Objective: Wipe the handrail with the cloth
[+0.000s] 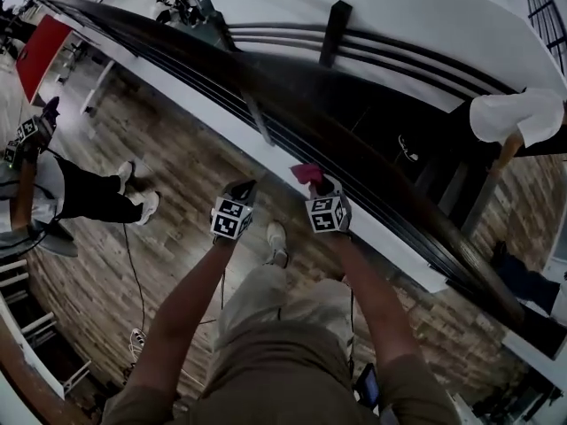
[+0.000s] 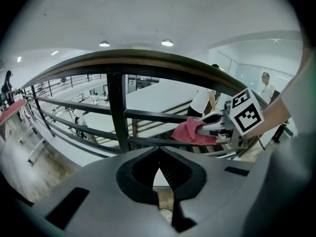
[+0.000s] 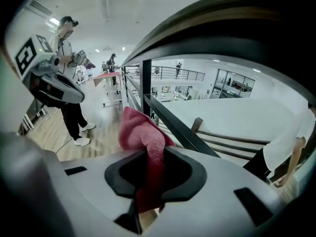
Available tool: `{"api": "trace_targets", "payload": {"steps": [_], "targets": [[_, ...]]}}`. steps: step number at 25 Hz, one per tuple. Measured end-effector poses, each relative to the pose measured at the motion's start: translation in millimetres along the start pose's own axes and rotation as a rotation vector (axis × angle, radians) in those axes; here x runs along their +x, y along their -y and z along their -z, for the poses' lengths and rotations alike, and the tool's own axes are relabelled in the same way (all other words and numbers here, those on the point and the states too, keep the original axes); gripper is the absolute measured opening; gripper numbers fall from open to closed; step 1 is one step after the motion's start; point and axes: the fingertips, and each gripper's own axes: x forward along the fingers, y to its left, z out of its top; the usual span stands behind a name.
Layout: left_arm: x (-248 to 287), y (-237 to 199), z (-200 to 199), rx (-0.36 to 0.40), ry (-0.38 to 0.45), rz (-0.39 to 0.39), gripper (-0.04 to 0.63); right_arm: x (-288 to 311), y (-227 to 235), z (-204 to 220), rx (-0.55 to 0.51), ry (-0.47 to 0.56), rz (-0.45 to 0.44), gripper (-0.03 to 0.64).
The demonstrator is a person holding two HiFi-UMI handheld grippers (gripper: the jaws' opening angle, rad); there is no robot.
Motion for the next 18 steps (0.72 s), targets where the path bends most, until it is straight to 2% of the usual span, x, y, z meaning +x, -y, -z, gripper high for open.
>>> {"api": "trace_targets", "payload": {"steps": [4, 8, 10, 15, 18], "targets": [[5, -49, 2, 0.044, -0.002, -0.002, 0.015, 70, -22, -32, -0.062, -0.026, 0.043, 0.074], [36, -83, 12, 0.043, -0.020, 0.039, 0.015, 149, -36, -47, -0.088, -0.071, 0.083, 0.074], [52, -97, 15, 0.037, -0.027, 0.056, 0.015, 185, -46, -53, -0.141, -0.078, 0.089, 0.074], [91, -120, 14, 0.077, -0.023, 0.095, 0.015, 266, -63, -55, -0.283, -0.102, 0.110, 0.074], [106, -136, 18, 0.095, -0.032, 0.093, 0.015, 304, -67, -46, -0.349, -0.137, 0.117, 0.079]]}}
